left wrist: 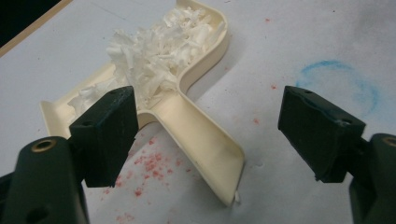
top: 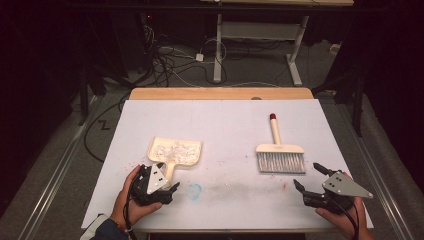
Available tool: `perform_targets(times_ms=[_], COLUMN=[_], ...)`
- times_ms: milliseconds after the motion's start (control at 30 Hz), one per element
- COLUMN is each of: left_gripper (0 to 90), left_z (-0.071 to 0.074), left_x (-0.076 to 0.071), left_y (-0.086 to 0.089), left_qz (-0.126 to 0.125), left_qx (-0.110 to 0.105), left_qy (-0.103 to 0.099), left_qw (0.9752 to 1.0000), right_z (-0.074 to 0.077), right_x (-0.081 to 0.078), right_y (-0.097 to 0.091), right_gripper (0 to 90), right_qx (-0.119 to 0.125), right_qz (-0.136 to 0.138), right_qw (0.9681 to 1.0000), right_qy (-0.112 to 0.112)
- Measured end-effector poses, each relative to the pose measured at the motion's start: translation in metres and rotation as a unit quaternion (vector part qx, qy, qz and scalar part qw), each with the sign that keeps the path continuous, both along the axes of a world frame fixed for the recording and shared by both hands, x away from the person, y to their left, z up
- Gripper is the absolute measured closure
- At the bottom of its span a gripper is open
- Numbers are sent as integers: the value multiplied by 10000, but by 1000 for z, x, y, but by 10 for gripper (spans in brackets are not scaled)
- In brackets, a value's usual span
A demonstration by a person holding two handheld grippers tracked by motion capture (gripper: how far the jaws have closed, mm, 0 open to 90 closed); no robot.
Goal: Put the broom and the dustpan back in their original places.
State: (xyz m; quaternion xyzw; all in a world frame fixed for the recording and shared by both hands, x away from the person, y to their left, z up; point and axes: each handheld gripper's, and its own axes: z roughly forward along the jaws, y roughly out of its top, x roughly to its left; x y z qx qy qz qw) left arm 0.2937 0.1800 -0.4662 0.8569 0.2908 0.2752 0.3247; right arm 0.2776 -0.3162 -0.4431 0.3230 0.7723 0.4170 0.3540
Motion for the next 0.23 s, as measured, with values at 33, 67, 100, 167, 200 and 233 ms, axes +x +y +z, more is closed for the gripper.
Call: perform_targets(times_ms=[33,67,100,167,200,233], left_gripper=[190,190,190,190,190,190], left_z=[0,0,-1,-1,-1,-1], left_x=[1,1,1,2,2,2], left_y=[0,-1,-1,-1,-2,-2], left_qz=[-1,2,-7,-6,5,11], left_qx=[-6,0,-3,-9,-7,-12], left_qy=[8,13,23,26,23,25], left_qw=[10000,10000,10000,10000,10000,10000], right_z=[0,0,0,0,0,0], right_x=[0,0,0,0,1,1], right_y=[0,-1,-1,-1,-1,-1], right_gripper=[205,205,205,205,205,205], right_qx=[5,17,25,22,2,-8], right_qz=[-2,-27,-39,-43,-35,-20], right_qw=[10000,10000,10000,10000,10000,10000], right_qy=[4,9,11,6,-5,-13])
